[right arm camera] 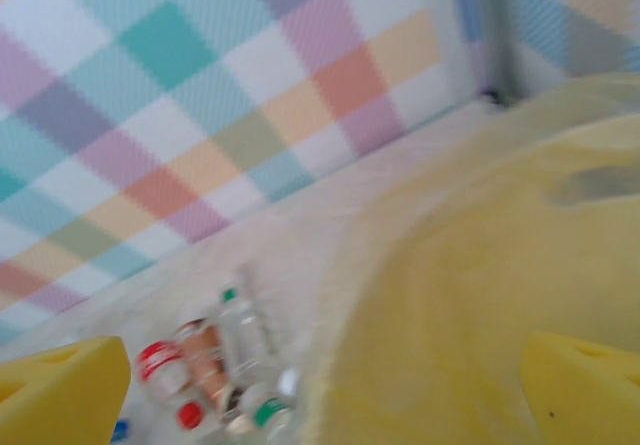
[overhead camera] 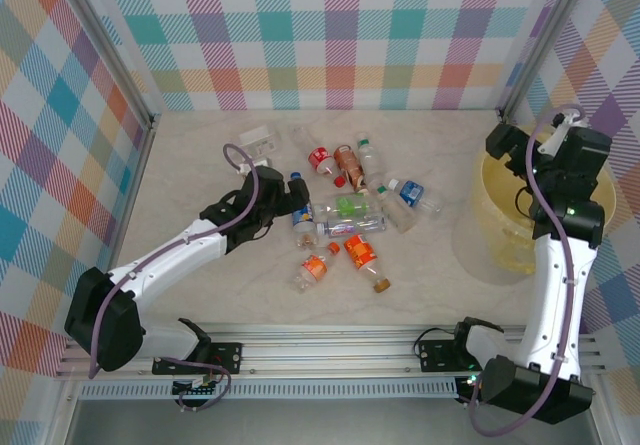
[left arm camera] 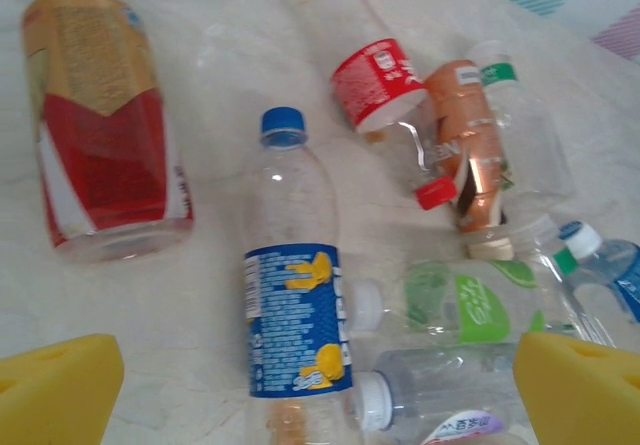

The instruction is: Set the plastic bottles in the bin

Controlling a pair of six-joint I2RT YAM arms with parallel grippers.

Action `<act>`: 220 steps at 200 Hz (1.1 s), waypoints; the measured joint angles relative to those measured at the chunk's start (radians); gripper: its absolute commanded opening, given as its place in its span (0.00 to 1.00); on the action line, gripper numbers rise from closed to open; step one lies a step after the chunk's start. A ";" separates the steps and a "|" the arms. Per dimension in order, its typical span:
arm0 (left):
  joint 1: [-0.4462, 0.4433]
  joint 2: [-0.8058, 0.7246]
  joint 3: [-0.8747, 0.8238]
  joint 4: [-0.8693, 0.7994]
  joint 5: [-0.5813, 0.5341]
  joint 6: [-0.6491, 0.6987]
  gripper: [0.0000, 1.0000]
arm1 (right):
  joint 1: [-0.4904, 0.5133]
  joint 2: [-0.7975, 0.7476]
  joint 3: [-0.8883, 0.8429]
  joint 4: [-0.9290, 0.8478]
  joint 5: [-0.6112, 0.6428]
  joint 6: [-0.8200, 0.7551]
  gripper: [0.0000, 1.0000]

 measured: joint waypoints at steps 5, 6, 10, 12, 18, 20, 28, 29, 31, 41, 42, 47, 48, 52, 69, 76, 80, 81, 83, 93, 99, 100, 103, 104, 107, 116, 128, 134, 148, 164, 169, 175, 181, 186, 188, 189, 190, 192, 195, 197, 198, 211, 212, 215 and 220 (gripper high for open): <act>0.000 0.000 -0.002 -0.004 -0.008 -0.007 1.00 | 0.024 -0.003 0.001 0.004 -0.027 -0.001 1.00; 0.000 0.000 -0.002 -0.005 -0.008 -0.008 1.00 | 0.027 -0.003 0.001 0.005 -0.030 -0.001 1.00; 0.000 0.000 -0.005 -0.009 -0.015 -0.017 1.00 | 0.048 -0.004 0.002 0.008 -0.047 -0.003 1.00; 0.000 -0.001 -0.006 -0.011 -0.018 -0.021 1.00 | 0.062 -0.004 0.003 0.008 -0.056 -0.005 1.00; 0.000 -0.002 -0.011 -0.014 -0.024 -0.031 1.00 | 0.099 -0.002 0.005 0.008 -0.074 -0.010 1.00; 0.001 -0.002 -0.013 -0.015 -0.028 -0.035 1.00 | 0.115 0.000 0.007 0.008 -0.077 -0.013 1.00; 0.002 -0.003 -0.023 -0.016 -0.036 -0.051 1.00 | 0.176 0.008 0.013 0.007 -0.092 -0.025 1.00; 0.002 -0.004 -0.023 -0.016 -0.037 -0.052 1.00 | 0.187 0.009 0.014 0.006 -0.090 -0.027 1.00; 0.002 -0.004 -0.025 -0.017 -0.037 -0.055 1.00 | 0.204 0.012 0.016 0.005 -0.091 -0.031 1.00; 0.007 -0.005 -0.033 -0.020 -0.044 -0.074 1.00 | 0.292 0.032 0.030 0.001 -0.089 -0.047 1.00; 0.007 -0.006 -0.034 -0.020 -0.045 -0.076 1.00 | 0.297 0.033 0.031 0.001 -0.089 -0.048 1.00; 0.009 -0.007 -0.037 -0.021 -0.047 -0.084 1.00 | 0.333 0.046 0.038 -0.001 -0.087 -0.057 1.00; 0.010 -0.008 -0.038 -0.022 -0.048 -0.085 1.00 | 0.339 0.048 0.039 -0.001 -0.087 -0.058 1.00; 0.012 -0.010 -0.042 -0.022 -0.050 -0.092 1.00 | 0.367 0.059 0.044 -0.004 -0.086 -0.063 1.00; 0.017 -0.024 -0.056 -0.022 -0.056 -0.113 1.00 | 0.452 0.106 0.053 -0.015 -0.056 -0.076 1.00; 0.021 -0.032 -0.063 -0.021 -0.056 -0.122 1.00 | 0.479 0.129 0.053 -0.022 -0.035 -0.080 1.00; 0.023 -0.038 -0.067 -0.022 -0.056 -0.127 1.00 | 0.495 0.145 0.053 -0.027 -0.021 -0.083 1.00; 0.024 -0.039 -0.068 -0.021 -0.057 -0.128 1.00 | 0.501 0.151 0.053 -0.029 -0.014 -0.083 1.00; 0.025 -0.041 -0.070 -0.021 -0.056 -0.129 1.00 | 0.507 0.157 0.053 -0.032 -0.009 -0.083 1.00; 0.029 -0.052 -0.080 -0.021 -0.057 -0.140 1.00 | 0.545 0.204 0.053 -0.050 0.025 -0.087 0.99; 0.032 -0.057 -0.085 -0.021 -0.056 -0.148 1.00 | 0.564 0.231 0.053 -0.062 0.042 -0.089 0.98; 0.032 -0.058 -0.085 -0.021 -0.056 -0.149 1.00 | 0.569 0.240 0.052 -0.066 0.045 -0.090 0.98; 0.034 -0.061 -0.088 -0.021 -0.056 -0.152 1.00 | 0.578 0.253 0.052 -0.073 0.055 -0.091 0.98; 0.034 -0.061 -0.089 -0.021 -0.056 -0.153 1.00 | 0.583 0.260 0.052 -0.075 0.058 -0.090 0.98; 0.035 -0.063 -0.091 -0.021 -0.056 -0.155 1.00 | 0.595 0.276 0.051 -0.082 0.064 -0.094 0.97; 0.039 -0.068 -0.097 -0.022 -0.056 -0.163 1.00 | 0.631 0.322 0.047 -0.106 0.089 -0.102 0.96; 0.045 -0.072 -0.100 -0.024 -0.052 -0.172 1.00 | 0.680 0.378 0.031 -0.134 0.110 -0.115 0.94; 0.049 -0.074 -0.100 -0.027 -0.049 -0.175 1.00 | 0.703 0.401 0.016 -0.148 0.116 -0.118 0.93; 0.063 -0.080 -0.101 -0.037 -0.028 -0.178 1.00 | 0.748 0.430 -0.031 -0.167 0.119 -0.121 0.92; 0.072 -0.097 -0.113 -0.039 -0.017 -0.179 1.00 | 0.796 0.439 -0.100 -0.173 0.112 -0.119 0.88; 0.074 -0.103 -0.116 -0.042 -0.017 -0.179 1.00 | 0.809 0.440 -0.122 -0.169 0.105 -0.118 0.88; 0.074 -0.108 -0.121 -0.043 -0.015 -0.180 1.00 | 0.824 0.441 -0.147 -0.163 0.098 -0.115 0.87; 0.074 -0.113 -0.126 -0.044 -0.013 -0.182 1.00 | 0.839 0.445 -0.173 -0.154 0.090 -0.110 0.86; 0.076 -0.115 -0.127 -0.045 -0.011 -0.183 1.00 | 0.851 0.449 -0.191 -0.146 0.087 -0.106 0.86; 0.077 -0.115 -0.128 -0.045 -0.010 -0.184 1.00 | 0.856 0.453 -0.199 -0.142 0.085 -0.105 0.86; 0.077 -0.115 -0.129 -0.045 -0.010 -0.185 1.00 | 0.858 0.454 -0.201 -0.142 0.084 -0.104 0.86; 0.077 -0.116 -0.129 -0.045 -0.010 -0.186 1.00 | 0.862 0.456 -0.205 -0.139 0.084 -0.102 0.86; 0.077 -0.116 -0.129 -0.045 -0.009 -0.187 1.00 | 0.866 0.460 -0.211 -0.137 0.084 -0.100 0.85; 0.079 -0.116 -0.131 -0.044 -0.008 -0.189 1.00 | 0.873 0.466 -0.219 -0.133 0.083 -0.097 0.85; 0.079 -0.116 -0.131 -0.044 -0.008 -0.191 1.00 | 0.878 0.470 -0.224 -0.129 0.082 -0.093 0.84; 0.079 -0.116 -0.132 -0.044 -0.008 -0.192 1.00 | 0.880 0.472 -0.226 -0.128 0.082 -0.091 0.83; 0.083 -0.116 -0.139 -0.042 -0.006 -0.203 1.00 | 0.910 0.506 -0.254 -0.103 0.087 -0.074 0.78; 0.083 -0.116 -0.140 -0.042 -0.006 -0.204 1.00 | 0.912 0.508 -0.256 -0.101 0.088 -0.074 0.78; 0.083 -0.116 -0.143 -0.041 -0.006 -0.206 1.00 | 0.918 0.515 -0.261 -0.095 0.091 -0.074 0.77; 0.084 -0.116 -0.148 -0.040 -0.005 -0.208 1.00 | 0.928 0.525 -0.270 -0.086 0.100 -0.065 0.76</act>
